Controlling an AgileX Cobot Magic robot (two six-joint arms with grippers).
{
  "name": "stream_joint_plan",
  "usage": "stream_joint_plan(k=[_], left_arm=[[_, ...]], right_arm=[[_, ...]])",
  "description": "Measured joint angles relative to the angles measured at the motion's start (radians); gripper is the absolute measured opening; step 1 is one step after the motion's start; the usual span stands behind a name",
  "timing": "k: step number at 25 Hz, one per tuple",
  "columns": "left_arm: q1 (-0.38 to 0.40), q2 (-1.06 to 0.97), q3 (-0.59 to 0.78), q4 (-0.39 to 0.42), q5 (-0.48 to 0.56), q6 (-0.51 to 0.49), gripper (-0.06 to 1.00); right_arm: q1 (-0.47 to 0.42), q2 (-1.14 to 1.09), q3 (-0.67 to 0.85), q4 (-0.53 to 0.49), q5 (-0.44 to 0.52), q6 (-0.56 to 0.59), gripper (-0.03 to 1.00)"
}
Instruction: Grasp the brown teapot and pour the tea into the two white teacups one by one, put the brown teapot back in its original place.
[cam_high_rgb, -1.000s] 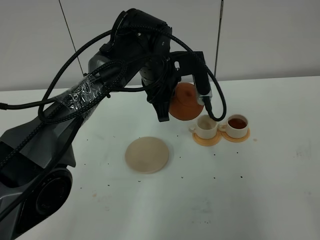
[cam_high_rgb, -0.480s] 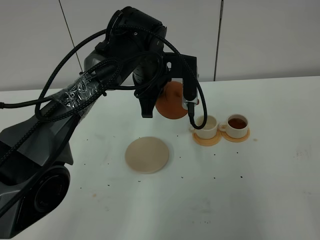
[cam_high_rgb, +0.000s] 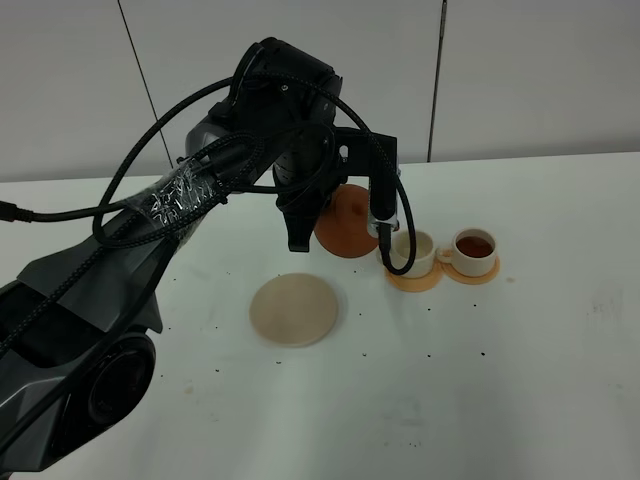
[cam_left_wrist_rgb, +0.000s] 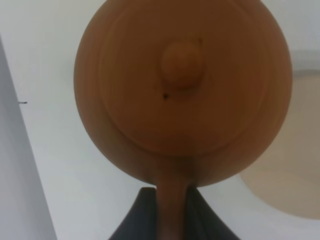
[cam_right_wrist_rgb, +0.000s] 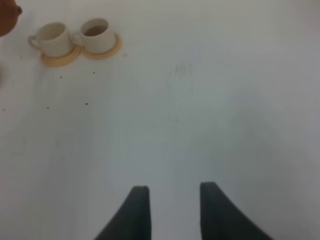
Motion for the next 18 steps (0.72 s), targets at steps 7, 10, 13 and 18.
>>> stream_joint_plan(k=[7, 10, 13, 18], left_arm=[[0.000, 0.001, 0.000, -0.002, 0.001, 0.000, 0.17], [0.000, 0.004, 0.000, -0.001, 0.001, -0.001, 0.17], [0.000, 0.014, 0.000, 0.001, 0.001, -0.006, 0.17], [0.000, 0.030, 0.000, 0.003, 0.001, -0.010, 0.17]], right_arm=[[0.000, 0.000, 0.000, 0.000, 0.000, 0.000, 0.24], [0.000, 0.000, 0.000, 0.000, 0.000, 0.000, 0.24], [0.000, 0.000, 0.000, 0.000, 0.000, 0.000, 0.24], [0.000, 0.000, 0.000, 0.000, 0.000, -0.001, 0.24]])
